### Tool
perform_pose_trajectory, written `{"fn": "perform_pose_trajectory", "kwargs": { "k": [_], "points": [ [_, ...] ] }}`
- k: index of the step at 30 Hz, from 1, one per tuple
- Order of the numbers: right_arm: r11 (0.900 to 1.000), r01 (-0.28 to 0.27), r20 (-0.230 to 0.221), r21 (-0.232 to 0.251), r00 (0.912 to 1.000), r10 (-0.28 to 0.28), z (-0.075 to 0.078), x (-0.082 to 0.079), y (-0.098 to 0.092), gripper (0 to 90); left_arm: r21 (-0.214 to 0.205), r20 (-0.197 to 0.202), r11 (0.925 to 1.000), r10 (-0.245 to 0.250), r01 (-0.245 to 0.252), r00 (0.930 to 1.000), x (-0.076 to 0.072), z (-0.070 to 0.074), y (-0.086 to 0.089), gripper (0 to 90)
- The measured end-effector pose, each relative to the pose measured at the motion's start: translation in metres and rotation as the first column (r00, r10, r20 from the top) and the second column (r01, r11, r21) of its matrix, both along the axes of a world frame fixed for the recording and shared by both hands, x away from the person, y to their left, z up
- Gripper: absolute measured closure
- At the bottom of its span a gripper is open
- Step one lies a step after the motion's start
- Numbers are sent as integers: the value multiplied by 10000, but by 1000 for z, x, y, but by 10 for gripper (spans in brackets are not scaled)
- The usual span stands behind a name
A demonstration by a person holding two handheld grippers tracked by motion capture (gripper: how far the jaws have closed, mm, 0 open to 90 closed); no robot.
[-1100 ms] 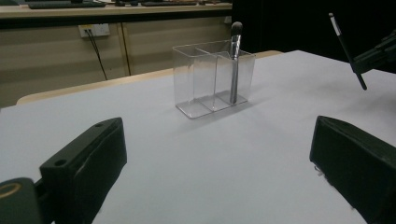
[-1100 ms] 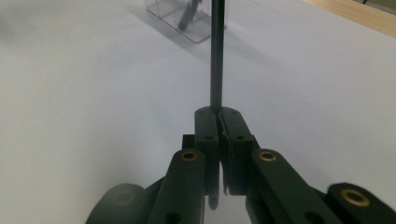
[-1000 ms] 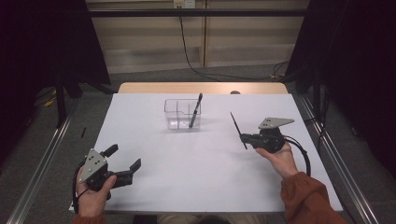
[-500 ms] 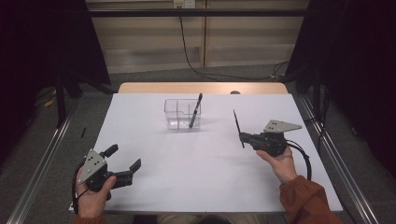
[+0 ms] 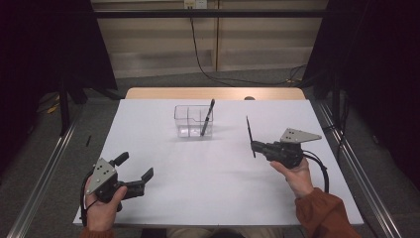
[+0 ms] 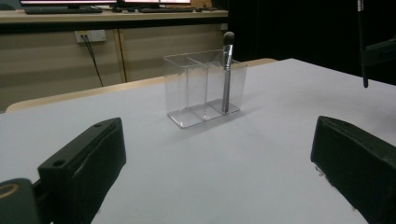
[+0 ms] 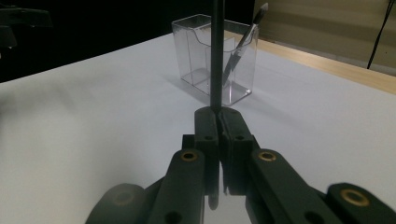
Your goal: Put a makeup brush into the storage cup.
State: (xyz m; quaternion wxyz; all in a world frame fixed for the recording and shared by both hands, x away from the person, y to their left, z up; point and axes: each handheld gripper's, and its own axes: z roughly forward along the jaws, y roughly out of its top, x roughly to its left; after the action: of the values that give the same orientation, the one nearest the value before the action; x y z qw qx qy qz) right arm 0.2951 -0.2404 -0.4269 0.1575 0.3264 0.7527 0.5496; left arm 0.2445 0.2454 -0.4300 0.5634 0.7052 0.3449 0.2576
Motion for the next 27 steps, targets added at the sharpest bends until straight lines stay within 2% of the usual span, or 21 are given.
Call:
{"fn": "perform_pose_trajectory", "kwargs": {
  "k": [6,11,16,24,27],
  "points": [
    [9991,-433,195,-22,9989,434,4,-5,9,869,-167,-3,9999,-30,30,10000,0,2,-5,33],
    [9984,-562,262,45,9981,561,6,-7,13,869,-305,-24,9992,-268,267,9996,1,5,-15,34],
    [9980,-638,214,42,9977,637,6,-10,17,869,-447,134,9985,-310,316,9994,4,9,-23,37],
    [9974,-708,293,141,9971,703,10,-16,24,869,-385,215,9973,-620,628,9978,7,14,-36,37],
    [9973,-716,225,140,9972,713,11,-17,27,869,-147,272,9962,-849,854,9960,8,20,-41,37]
  ]
}}
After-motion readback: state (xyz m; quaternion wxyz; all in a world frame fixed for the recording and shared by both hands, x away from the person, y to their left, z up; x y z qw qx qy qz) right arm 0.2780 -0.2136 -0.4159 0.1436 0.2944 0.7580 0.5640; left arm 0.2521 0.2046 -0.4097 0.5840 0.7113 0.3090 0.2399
